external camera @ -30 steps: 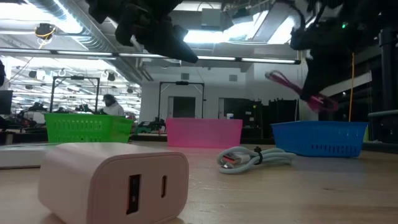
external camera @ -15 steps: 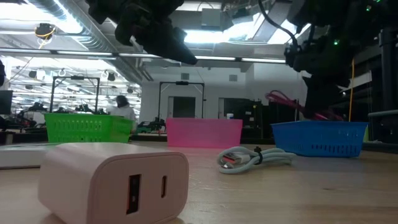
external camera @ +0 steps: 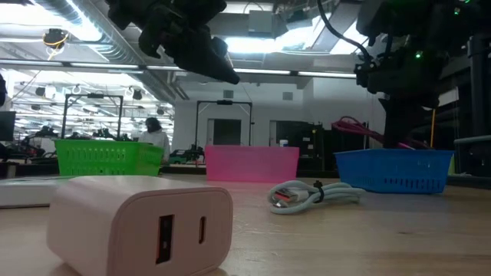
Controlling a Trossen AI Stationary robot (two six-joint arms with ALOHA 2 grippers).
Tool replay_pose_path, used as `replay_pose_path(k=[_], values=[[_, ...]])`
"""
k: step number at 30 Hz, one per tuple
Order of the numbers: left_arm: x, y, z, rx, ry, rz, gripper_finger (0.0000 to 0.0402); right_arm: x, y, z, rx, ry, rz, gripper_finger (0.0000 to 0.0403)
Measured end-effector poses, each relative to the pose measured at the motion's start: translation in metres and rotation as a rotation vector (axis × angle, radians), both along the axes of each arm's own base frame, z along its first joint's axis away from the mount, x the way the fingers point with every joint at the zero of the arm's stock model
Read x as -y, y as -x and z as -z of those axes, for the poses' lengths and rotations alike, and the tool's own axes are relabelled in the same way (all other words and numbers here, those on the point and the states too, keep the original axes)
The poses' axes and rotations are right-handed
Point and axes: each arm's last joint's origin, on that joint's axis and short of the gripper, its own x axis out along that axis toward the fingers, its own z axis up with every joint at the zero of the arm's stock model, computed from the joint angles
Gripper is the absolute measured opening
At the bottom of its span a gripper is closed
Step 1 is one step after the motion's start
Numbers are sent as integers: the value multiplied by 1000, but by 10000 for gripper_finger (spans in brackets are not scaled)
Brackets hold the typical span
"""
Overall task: Pick and place items into bin
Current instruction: Put the pink charger cable into the blue basket, then put the light blue charger cable into the blue basket
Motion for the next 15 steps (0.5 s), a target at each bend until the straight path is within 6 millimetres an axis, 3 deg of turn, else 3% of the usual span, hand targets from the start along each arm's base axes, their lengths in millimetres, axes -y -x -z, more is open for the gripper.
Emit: replay_pose_path(k=[11, 15], values=[[0, 0, 0, -5, 9, -7, 4, 0, 1, -1, -13, 9, -32, 76], [1, 0, 0, -3, -18, 16, 4, -3, -6, -14, 5, 30, -129, 85]])
